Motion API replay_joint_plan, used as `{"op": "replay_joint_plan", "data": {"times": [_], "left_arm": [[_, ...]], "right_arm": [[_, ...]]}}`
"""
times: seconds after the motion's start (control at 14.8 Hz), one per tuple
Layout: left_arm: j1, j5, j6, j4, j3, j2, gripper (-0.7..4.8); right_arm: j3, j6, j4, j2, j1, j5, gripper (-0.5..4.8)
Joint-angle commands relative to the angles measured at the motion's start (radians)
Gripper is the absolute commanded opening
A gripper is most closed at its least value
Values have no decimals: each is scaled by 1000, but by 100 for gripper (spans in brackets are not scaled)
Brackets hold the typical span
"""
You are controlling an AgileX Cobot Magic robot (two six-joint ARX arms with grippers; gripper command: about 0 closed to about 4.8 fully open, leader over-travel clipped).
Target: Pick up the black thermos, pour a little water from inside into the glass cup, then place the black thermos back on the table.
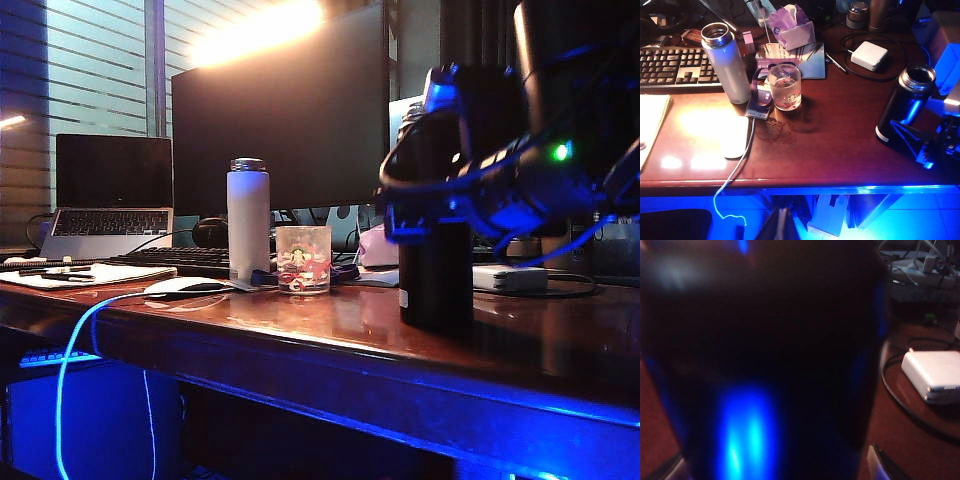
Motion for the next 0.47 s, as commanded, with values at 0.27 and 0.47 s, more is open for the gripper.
{"op": "replay_joint_plan", "data": {"times": [0.27, 0.47], "left_arm": [[-1, 4, -2, 13, 1, -2, -2], [-1, 4, -2, 13, 1, -2, -2]], "right_arm": [[34, -1, 42, 22, 1, 1, 479], [42, -1, 39, 22, -8, 37, 479]]}}
